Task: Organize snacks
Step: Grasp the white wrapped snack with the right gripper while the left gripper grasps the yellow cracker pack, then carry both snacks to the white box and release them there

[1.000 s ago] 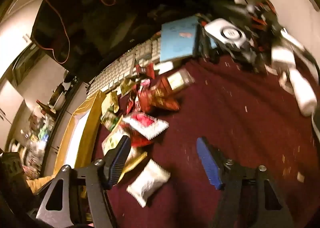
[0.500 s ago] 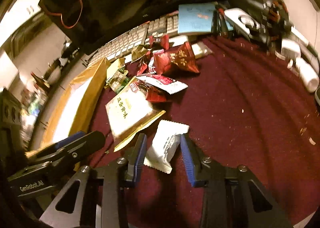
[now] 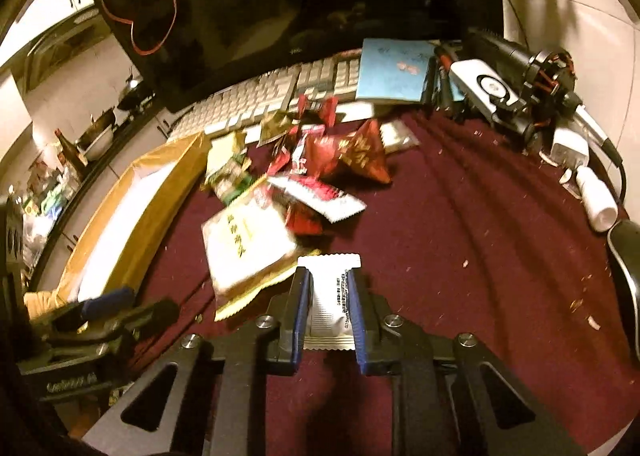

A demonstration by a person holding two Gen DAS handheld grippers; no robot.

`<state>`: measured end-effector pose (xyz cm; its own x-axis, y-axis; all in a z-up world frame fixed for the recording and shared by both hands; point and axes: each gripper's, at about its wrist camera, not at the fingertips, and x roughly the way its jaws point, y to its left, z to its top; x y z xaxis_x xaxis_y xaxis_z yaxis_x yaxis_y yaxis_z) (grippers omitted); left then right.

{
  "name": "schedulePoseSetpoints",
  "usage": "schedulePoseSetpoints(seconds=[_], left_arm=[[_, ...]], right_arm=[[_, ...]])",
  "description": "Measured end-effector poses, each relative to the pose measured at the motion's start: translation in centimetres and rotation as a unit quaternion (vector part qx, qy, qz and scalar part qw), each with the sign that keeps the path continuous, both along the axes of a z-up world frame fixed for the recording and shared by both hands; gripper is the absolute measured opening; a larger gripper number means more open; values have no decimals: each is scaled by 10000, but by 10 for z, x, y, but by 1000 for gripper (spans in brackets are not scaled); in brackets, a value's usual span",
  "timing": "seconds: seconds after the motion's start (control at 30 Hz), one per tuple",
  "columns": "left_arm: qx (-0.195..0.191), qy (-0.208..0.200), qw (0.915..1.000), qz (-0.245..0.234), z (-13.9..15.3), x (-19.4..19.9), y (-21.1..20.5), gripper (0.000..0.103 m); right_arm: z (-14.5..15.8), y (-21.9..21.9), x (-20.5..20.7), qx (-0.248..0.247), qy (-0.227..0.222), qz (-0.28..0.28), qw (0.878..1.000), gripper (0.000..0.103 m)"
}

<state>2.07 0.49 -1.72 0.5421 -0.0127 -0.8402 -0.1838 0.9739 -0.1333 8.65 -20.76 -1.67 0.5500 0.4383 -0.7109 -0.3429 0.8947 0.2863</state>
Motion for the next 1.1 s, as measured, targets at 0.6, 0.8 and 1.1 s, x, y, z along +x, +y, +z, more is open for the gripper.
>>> schedulePoseSetpoints(seconds=[0.6, 0.8, 1.1], left_arm=[[-220, 105, 9994, -242, -2, 78, -38, 87], [308, 203, 9993, 101, -15, 103, -47, 87], [688, 275, 9969, -267, -28, 63, -59, 88]], right_arm=[[0, -39, 63, 782, 74, -634, 9949, 19], [-2, -42, 61, 971, -96, -582, 9935, 19], [-1, -26, 59, 680, -178, -360, 9969, 20]])
